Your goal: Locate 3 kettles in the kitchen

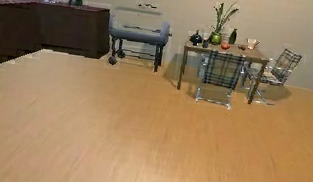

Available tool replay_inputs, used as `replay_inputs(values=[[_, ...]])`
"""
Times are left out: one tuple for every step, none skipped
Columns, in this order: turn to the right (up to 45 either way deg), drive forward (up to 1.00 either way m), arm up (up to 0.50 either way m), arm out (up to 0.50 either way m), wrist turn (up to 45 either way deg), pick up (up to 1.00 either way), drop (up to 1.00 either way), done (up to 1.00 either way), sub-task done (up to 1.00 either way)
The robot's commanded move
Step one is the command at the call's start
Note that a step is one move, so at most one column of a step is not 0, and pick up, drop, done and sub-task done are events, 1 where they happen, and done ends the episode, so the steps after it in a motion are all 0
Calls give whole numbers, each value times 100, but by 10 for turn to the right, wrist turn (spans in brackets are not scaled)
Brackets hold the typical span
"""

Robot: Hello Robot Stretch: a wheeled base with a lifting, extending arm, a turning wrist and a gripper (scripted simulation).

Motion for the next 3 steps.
replay_inputs(values=[[0, 100, 0, 0, 0, 0, 0, 0, 0], [-30, 0, 0, 0, 0, 0, 0, 0, 0], [0, 100, 0, 0, 0, 0, 0, 0, 0]])
